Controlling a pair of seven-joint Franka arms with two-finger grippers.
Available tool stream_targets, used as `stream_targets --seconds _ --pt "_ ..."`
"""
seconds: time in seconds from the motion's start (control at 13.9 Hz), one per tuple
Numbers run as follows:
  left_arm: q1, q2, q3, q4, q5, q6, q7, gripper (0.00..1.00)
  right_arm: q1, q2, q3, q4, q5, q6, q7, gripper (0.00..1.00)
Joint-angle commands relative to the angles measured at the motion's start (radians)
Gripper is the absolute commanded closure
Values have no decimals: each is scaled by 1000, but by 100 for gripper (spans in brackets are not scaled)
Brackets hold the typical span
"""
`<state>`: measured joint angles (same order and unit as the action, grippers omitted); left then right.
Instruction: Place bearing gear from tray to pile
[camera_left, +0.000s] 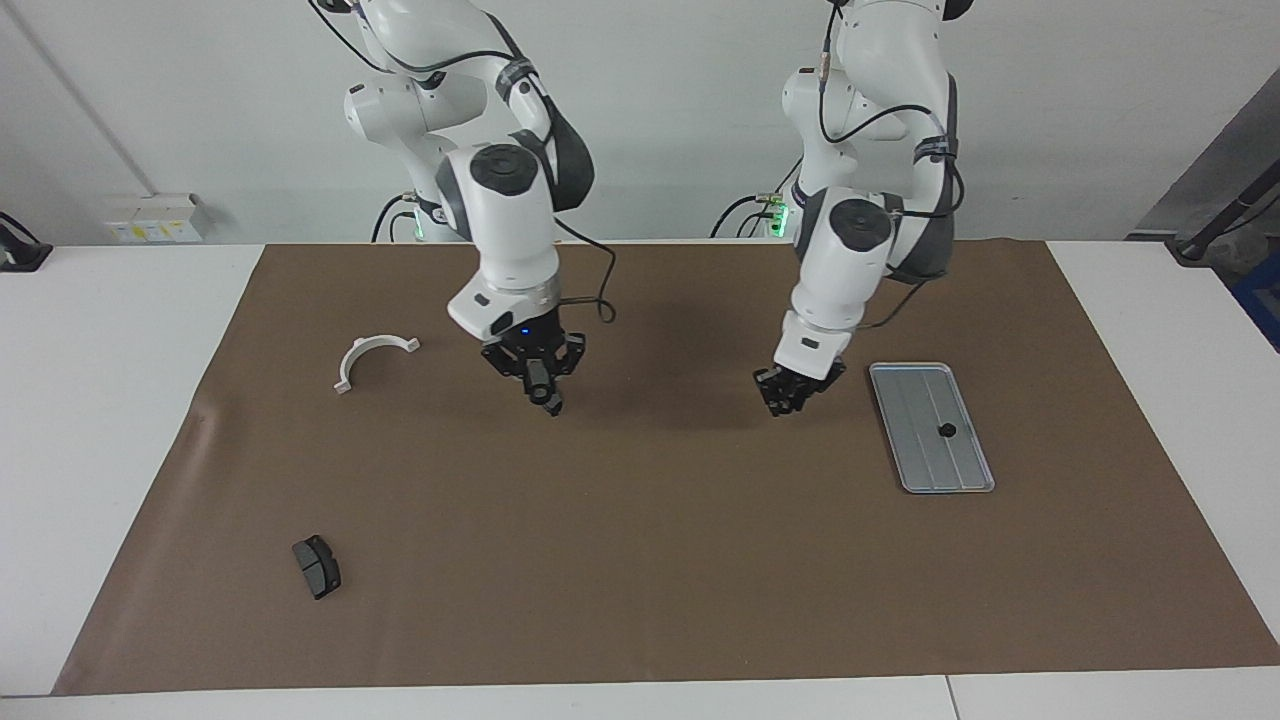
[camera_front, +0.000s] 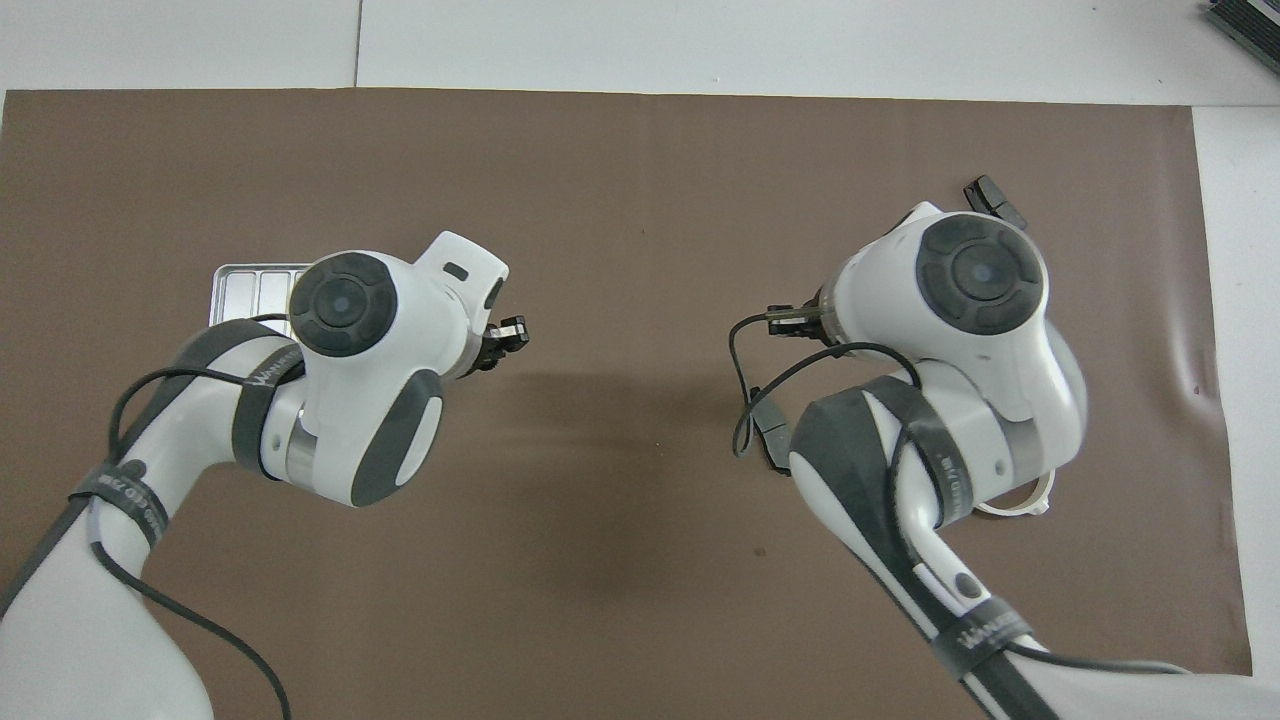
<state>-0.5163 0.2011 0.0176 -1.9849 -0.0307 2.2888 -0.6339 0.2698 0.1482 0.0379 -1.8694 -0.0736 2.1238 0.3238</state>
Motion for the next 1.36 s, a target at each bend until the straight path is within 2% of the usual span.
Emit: stream_targets --seconds 0.0,0.14,0.36,0.43,0.5,0.57,0.65,0.79,1.01,1.08,1.15,1.22,1.29 --pt "-131 64 21 8 -3 96 -84 100 -139 -7 16 -33 15 16 -188 100" --pt "-191 136 21 32 -3 196 -156 100 -231 17 14 -33 63 31 -283 100" --pt "-223 144 12 41 2 199 -153 100 -332 89 14 -33 95 117 -388 100" --pt "-238 146 12 41 2 205 -150 90 -359 115 14 -33 95 136 -416 100" --pt "-243 146 12 41 3 210 -147 59 -379 134 14 -39 95 157 -442 100" --pt "-249 147 7 43 5 213 -145 19 -388 143 14 -46 95 172 -454 100" --pt "-257 147 7 49 8 210 -147 0 -393 148 14 -54 95 185 -456 100" --pt "-236 132 7 51 5 190 -144 0 -402 174 14 -56 95 189 -454 100" --pt "-55 32 10 52 3 71 -142 0 -408 205 14 -73 97 238 -450 100" --pt "11 9 10 54 5 5 -139 0 -408 214 14 -76 95 246 -450 87" --pt "68 -11 16 54 5 -47 -100 0 -409 221 14 -77 95 254 -450 39" --pt "126 -23 19 52 5 -79 -39 0 -408 222 14 -77 95 251 -448 0" --pt "197 -34 19 52 5 -106 32 0 -408 214 14 -74 95 251 -448 0"
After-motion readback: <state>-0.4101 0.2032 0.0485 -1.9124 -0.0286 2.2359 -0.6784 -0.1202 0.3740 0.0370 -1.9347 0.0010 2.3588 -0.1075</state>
